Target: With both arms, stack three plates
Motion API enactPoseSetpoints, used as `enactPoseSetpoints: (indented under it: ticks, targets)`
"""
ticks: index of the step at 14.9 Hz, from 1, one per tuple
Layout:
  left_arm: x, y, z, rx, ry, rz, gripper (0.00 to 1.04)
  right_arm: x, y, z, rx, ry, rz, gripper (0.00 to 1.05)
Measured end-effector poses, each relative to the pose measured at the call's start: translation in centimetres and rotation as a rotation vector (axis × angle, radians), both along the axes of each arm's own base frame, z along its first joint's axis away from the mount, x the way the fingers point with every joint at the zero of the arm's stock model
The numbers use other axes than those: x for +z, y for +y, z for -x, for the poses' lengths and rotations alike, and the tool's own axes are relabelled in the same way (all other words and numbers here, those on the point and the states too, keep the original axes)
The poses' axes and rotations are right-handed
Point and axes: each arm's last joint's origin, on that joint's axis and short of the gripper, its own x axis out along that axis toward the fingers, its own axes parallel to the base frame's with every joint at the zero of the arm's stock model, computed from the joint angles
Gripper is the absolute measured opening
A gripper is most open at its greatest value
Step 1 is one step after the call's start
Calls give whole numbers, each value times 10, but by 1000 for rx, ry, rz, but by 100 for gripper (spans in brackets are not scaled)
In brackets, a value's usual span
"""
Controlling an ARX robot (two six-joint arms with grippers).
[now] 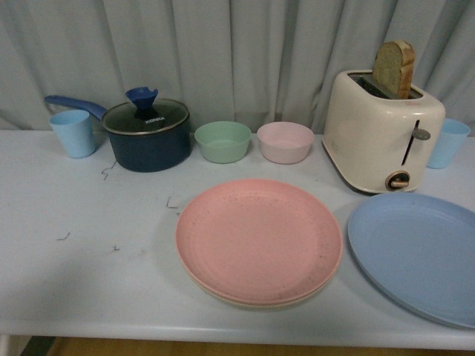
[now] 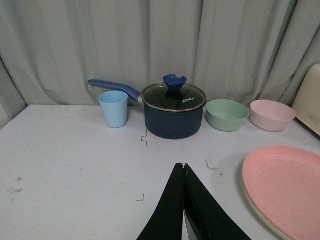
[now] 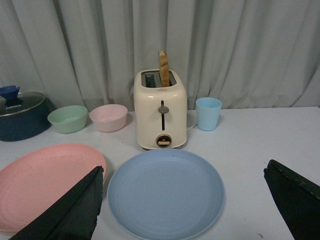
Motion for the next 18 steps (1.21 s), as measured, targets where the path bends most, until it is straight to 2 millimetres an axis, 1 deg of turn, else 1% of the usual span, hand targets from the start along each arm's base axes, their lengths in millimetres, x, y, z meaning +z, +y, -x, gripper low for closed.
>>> enactPoseSetpoints:
  ticks: [2, 8, 18]
  targets:
    - [2, 0, 10, 0, -12, 0, 2, 0, 0, 0, 0, 0, 0, 98]
    - [7, 0, 29, 0, -29, 0, 2, 0, 0, 0, 0, 0, 0, 98]
    - [9, 0, 45, 0, -35, 0, 2, 0, 0, 0, 0, 0, 0, 98]
